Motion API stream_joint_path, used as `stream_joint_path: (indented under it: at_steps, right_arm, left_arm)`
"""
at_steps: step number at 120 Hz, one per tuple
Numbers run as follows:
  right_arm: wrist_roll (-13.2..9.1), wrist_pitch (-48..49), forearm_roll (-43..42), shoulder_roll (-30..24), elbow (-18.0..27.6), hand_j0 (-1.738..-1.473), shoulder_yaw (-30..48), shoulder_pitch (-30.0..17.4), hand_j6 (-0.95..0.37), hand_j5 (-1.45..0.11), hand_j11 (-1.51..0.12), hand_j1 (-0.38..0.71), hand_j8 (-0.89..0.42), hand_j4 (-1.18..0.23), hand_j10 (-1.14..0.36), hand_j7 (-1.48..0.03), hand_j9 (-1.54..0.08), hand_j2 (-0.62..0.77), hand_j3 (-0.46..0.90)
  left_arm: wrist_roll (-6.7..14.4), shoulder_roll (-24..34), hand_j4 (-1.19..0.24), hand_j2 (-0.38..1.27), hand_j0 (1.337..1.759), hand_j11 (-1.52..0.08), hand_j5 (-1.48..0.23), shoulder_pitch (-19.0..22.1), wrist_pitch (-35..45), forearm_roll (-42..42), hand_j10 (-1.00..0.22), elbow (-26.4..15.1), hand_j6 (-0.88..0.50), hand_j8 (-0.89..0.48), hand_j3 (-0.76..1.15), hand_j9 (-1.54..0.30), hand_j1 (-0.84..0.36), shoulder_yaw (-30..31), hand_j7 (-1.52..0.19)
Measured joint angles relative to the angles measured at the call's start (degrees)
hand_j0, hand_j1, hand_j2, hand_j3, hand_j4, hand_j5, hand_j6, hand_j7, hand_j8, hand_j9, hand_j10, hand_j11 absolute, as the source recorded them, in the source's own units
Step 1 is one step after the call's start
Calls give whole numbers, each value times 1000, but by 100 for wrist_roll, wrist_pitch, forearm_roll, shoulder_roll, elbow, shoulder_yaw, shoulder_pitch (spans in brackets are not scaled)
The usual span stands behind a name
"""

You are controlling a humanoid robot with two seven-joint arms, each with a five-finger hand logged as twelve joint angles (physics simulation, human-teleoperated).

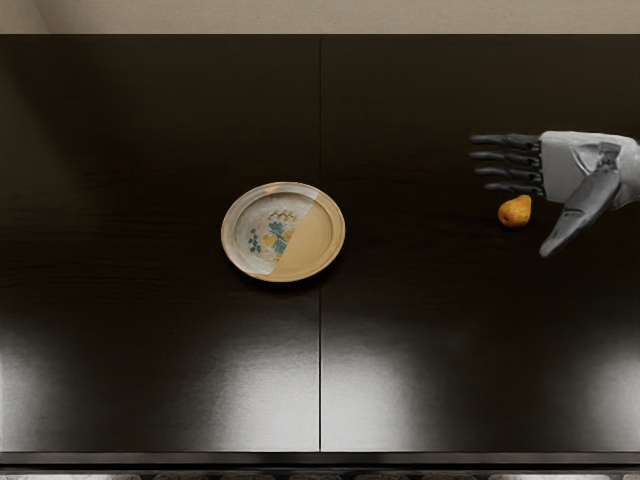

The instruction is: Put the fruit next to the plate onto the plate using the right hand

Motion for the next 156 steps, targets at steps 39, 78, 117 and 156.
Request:
stream_joint_path:
  at_steps: [39,78,117,156]
  right_arm:
    - [-59,-779,-2483,549,181,-1658,73,412,-3,0,0,-349,-2,-2,-2,0,0,1,0]
    - [-54,-1798,-4882,1139,-413,-1658,12,249,-7,-1,0,-349,-5,-5,-4,0,0,2,0]
    - [773,-2669,-6043,2070,-1545,-1658,-139,-179,-8,-2,-2,-348,-6,-6,-5,-1,-2,2,0]
    - [1458,-2666,-6223,2338,-2361,-1658,-525,-198,-160,-199,-198,-169,-158,-158,-156,-198,-198,-27,0]
  left_arm:
    - [0,0,0,0,1658,0,0,-1,0,0,0,0,0,0,0,0,349,0,0]
    - [0,0,0,0,1658,0,0,3,0,0,0,0,0,0,0,0,349,0,0]
    - [0,0,0,0,1658,0,0,0,0,1,0,0,0,0,0,0,349,0,0]
    - [0,0,0,0,1658,0,0,1,0,2,0,0,0,0,0,0,349,0,0]
